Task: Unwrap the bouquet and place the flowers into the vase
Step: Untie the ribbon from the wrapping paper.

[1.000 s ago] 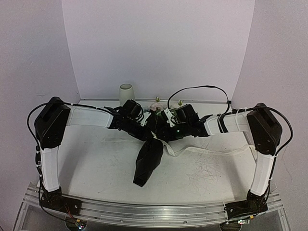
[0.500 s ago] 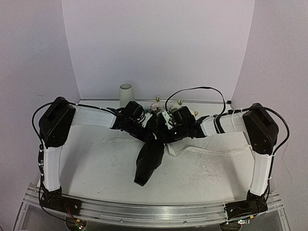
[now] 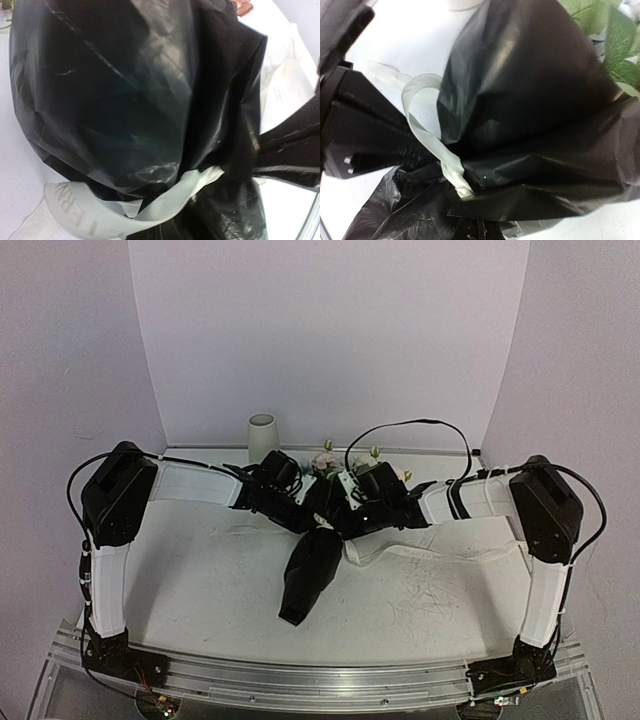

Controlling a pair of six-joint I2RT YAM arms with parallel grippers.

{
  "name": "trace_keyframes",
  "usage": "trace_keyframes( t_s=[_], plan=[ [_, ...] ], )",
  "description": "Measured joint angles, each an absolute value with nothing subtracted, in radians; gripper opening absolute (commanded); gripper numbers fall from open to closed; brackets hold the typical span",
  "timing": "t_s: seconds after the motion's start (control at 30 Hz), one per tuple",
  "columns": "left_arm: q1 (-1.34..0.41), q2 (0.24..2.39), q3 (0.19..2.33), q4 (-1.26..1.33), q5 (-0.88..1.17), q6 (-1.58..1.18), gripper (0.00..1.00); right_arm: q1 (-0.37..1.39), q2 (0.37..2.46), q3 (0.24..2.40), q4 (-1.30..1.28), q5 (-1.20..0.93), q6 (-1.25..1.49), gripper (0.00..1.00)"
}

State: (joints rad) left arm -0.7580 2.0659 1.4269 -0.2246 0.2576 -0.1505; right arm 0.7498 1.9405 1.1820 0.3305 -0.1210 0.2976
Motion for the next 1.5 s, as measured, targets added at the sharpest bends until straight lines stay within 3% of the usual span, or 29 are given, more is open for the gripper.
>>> trace_keyframes(
  t_s=[0.37, 0.47, 0.63, 0.83, 1.03, 1.2, 1.5],
  plan=[
    [-0.758, 2.026, 1.391, -0.214, 0.18, -0.149, 0.0, 0.749, 1.844, 1.095, 0.329, -0.067, 0.337, 0.02],
    [-0.758, 2.02, 1.383, -0.209, 0.18, -0.149, 0.06, 0.749, 1.84, 1.072, 0.329, -0.062, 0.344, 0.04],
    [-0.758, 2.015, 1.37, -0.207, 0.187, -0.146, 0.19, 0.749, 1.84, 1.055, 0.328, -0.062, 0.358, 0.14],
    [-0.755, 2.008, 1.366, -0.205, 0.217, -0.144, 0.21, 0.749, 1.823, 1.055, 0.328, -0.073, 0.36, 0.25],
    [-0.755, 2.008, 1.369, -0.2, 0.262, -0.135, 0.3, 0.747, 1.8, 1.059, 0.33, -0.109, 0.352, 0.34],
    [-0.756, 2.008, 1.389, -0.199, 0.296, -0.132, 0.36, 0.747, 1.8, 1.066, 0.328, -0.115, 0.349, 0.35],
    [-0.756, 2.011, 1.428, -0.189, 0.341, -0.13, 0.33, 0.747, 1.802, 1.092, 0.313, -0.077, 0.349, 0.34]
  ],
)
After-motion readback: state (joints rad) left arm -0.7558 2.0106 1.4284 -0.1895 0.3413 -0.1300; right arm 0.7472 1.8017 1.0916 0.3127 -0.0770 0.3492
